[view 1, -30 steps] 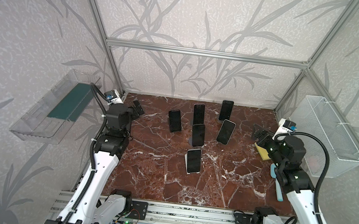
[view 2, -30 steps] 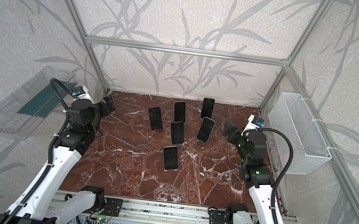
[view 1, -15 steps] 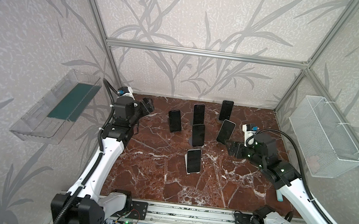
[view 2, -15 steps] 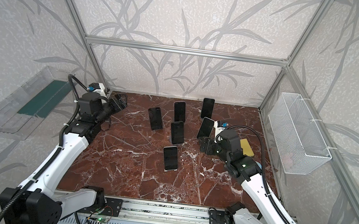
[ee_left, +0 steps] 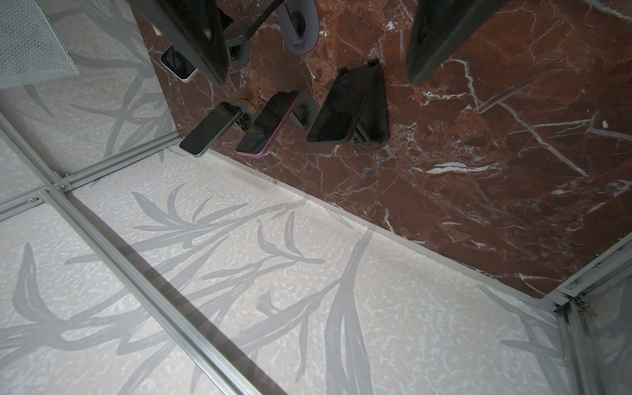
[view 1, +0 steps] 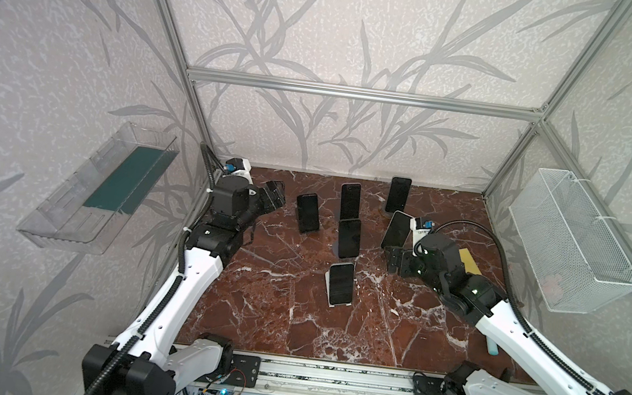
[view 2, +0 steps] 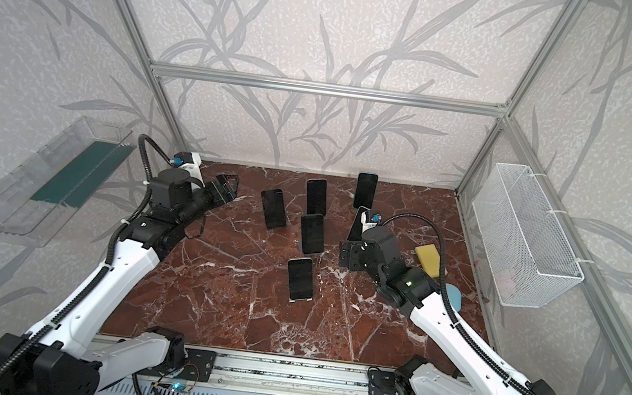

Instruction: Remove the phone from the phone stand

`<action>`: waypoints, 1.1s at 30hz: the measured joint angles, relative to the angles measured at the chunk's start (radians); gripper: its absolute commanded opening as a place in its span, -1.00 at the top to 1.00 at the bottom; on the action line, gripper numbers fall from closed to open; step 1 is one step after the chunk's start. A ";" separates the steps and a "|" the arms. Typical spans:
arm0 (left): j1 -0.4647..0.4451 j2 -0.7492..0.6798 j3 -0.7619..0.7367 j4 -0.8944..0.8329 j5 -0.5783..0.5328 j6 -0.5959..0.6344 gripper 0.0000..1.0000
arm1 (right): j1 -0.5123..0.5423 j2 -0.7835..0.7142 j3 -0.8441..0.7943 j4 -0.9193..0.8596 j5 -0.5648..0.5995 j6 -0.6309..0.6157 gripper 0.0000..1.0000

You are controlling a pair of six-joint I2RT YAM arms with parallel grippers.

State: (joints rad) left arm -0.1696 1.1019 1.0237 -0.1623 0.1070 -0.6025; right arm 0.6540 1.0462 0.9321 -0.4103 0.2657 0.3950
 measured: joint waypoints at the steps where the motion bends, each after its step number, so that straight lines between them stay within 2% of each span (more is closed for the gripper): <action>1: -0.008 0.000 0.000 -0.001 0.000 -0.001 -0.64 | 0.000 0.000 0.000 0.005 0.034 0.003 -0.85; 6: -0.047 0.000 0.000 -0.001 0.003 -0.009 -0.60 | -0.002 0.032 0.000 0.055 0.193 0.024 -0.86; 10: -0.084 0.004 0.000 0.000 0.019 -0.011 -0.59 | -0.016 0.120 0.006 0.071 0.267 0.040 -0.98; 14: -0.105 0.023 0.000 0.000 0.048 -0.012 -0.60 | -0.065 0.256 0.063 0.065 0.276 0.062 -0.98; 20: -0.107 0.052 0.002 -0.004 0.066 -0.013 -0.59 | -0.139 0.415 0.240 0.039 0.292 0.128 -0.98; 27: -0.106 0.052 0.012 -0.014 0.079 -0.016 -0.59 | -0.164 0.573 0.408 -0.005 0.303 0.174 -0.98; 33: -0.106 0.052 0.018 -0.019 0.083 -0.018 -0.59 | -0.205 0.638 0.442 -0.048 0.287 0.244 -0.98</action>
State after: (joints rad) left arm -0.2756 1.1542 1.0416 -0.1810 0.1902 -0.6209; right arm 0.4492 1.6844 1.3743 -0.4583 0.5526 0.6388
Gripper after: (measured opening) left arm 0.795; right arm 0.992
